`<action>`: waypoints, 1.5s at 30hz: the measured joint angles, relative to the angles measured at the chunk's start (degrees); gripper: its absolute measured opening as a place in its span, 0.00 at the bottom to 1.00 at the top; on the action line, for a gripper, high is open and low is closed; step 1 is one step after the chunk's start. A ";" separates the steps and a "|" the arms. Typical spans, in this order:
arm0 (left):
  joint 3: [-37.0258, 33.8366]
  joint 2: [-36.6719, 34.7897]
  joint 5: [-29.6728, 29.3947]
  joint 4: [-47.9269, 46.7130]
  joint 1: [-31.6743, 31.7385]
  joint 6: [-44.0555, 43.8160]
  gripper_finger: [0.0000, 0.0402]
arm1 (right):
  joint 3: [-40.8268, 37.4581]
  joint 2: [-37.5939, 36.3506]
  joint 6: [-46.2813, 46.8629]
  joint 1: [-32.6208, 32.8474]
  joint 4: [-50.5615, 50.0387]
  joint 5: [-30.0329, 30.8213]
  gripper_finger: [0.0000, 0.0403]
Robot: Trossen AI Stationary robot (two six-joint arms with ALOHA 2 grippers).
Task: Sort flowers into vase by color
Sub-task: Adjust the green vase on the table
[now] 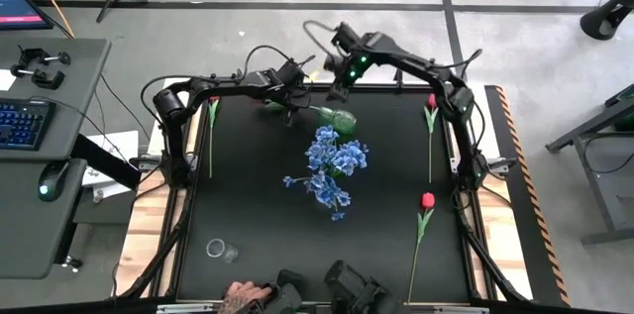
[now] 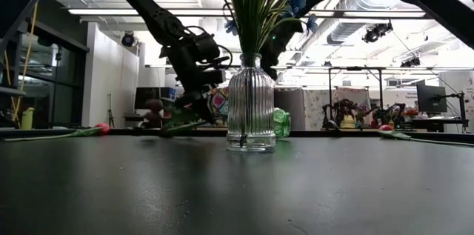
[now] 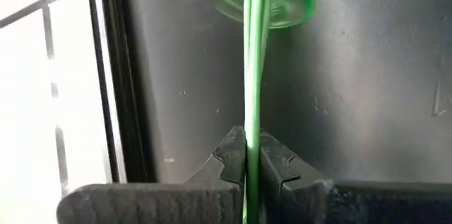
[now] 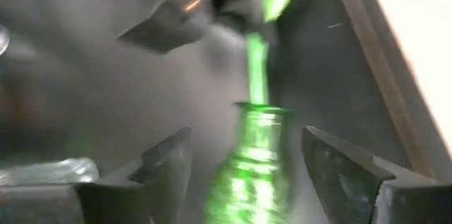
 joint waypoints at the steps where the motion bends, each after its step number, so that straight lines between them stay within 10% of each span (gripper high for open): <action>1: 0.00 0.00 0.16 -0.01 0.08 -0.04 0.00 | -1.07 -0.13 -0.45 0.33 0.08 -0.74 0.62; 17: -0.02 0.00 0.34 0.85 0.10 -0.84 0.00 | -16.43 -1.74 -1.50 4.89 20.14 5.84 0.60; 32: -0.02 0.11 0.36 4.02 -0.47 -1.32 0.00 | -20.78 -1.50 -2.08 8.75 24.18 25.98 0.60; 45: -0.02 0.11 0.36 3.91 -0.47 -1.50 0.00 | -19.29 -2.10 -10.84 8.62 19.02 27.37 0.60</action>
